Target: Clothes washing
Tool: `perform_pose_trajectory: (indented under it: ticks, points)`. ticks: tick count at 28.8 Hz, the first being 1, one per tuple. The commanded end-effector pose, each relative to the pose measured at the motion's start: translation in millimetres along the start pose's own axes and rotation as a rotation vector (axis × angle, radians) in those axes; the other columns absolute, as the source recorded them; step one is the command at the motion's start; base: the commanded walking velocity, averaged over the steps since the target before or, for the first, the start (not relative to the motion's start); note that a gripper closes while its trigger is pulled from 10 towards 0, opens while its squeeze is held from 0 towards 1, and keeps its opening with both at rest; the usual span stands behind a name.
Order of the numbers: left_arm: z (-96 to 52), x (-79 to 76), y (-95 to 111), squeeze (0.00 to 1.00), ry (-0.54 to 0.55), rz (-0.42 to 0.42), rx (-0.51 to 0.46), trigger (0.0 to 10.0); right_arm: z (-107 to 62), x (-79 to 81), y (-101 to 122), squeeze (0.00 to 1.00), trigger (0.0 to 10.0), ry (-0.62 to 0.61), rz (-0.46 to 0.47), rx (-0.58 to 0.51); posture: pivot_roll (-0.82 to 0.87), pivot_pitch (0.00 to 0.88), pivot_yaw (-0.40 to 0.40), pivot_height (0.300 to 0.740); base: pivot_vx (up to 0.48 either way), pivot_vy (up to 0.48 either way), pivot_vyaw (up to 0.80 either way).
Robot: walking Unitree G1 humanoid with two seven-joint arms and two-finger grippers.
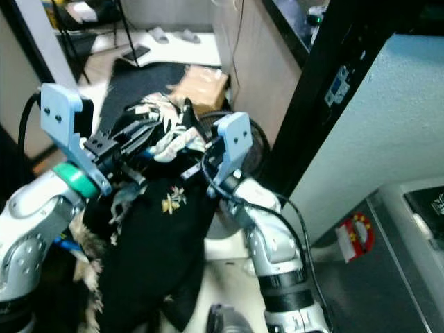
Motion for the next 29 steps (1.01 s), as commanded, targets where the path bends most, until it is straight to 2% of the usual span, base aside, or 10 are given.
perform_pose_trajectory:
  ticks: [1, 4, 6, 11, 18, 26, 27, 29]
  points:
    - [3.0, 7.8, 3.4, 0.0, 0.033, 0.019, -0.008, 10.0, 4.7, -5.6, 11.1, 0.0, 10.0, -0.067, 0.001, -0.066, 0.02, 0.056, 0.035, 0.74, 0.0, 0.0, 0.0]
    - [2.9, 10.0, 4.3, 0.0, 0.037, 0.022, -0.011, 10.0, 6.2, -8.7, 15.9, 0.0, 10.0, -0.096, 0.01, -0.093, 0.02, 0.056, 0.035, 0.74, 0.0, 0.0, 0.0]
    - [2.5, 11.1, 4.0, 0.0, 0.042, 0.025, -0.01, 10.0, 6.6, -11.3, 18.3, 0.0, 10.0, -0.116, 0.021, -0.107, 0.02, 0.056, 0.035, 0.74, 0.0, 0.0, -0.8]
    - [1.4, 11.5, 0.2, 0.0, 0.054, 0.028, 0.002, 10.0, 4.5, -33.7, 35.7, 0.0, 10.0, -0.241, 0.023, -0.187, 0.02, 0.057, 0.033, 0.74, 0.0, 0.0, -0.8]
    - [4.0, 7.8, 3.0, 0.0, 0.041, 0.023, -0.01, 10.0, 4.3, -34.1, 43.5, 0.0, 10.0, -0.25, 0.019, -0.215, 0.02, 0.057, 0.035, 0.74, 0.0, 0.0, -0.8]
    - [6.8, 14.4, 11.2, 0.0, 0.056, 0.041, -0.03, 10.0, 7.1, -29.6, 59.3, 0.0, 10.0, -0.264, 0.008, -0.29, 0.03, 0.057, 0.041, 0.74, 0.0, 0.0, -0.8]
    - [6.7, 15.3, 11.3, 0.0, 0.059, 0.042, -0.029, 10.0, 7.3, -29.5, 61.3, 0.0, 10.0, -0.267, -0.001, -0.298, 0.03, 0.057, 0.041, 0.74, 0.0, 0.0, -0.8]
    - [6.2, 17.4, 11.0, 0.0, 0.069, 0.043, -0.027, 10.0, 8.2, -27.2, 73.8, 0.0, 10.0, -0.28, -0.092, -0.336, 0.03, 0.058, 0.043, 0.74, 0.0, 0.0, -0.8]
Point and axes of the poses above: a point about 5 cm out from each wrist's last joint towards the gripper, its own z axis pointing out of the wrist towards the gripper, its own y axis along the axis of the wrist's last joint, x = y × z, the point moved 5 cm from there along z, pointing out of the wrist towards the gripper, and after that the axes turned 10 degrees about z, right-handed, at the moved point
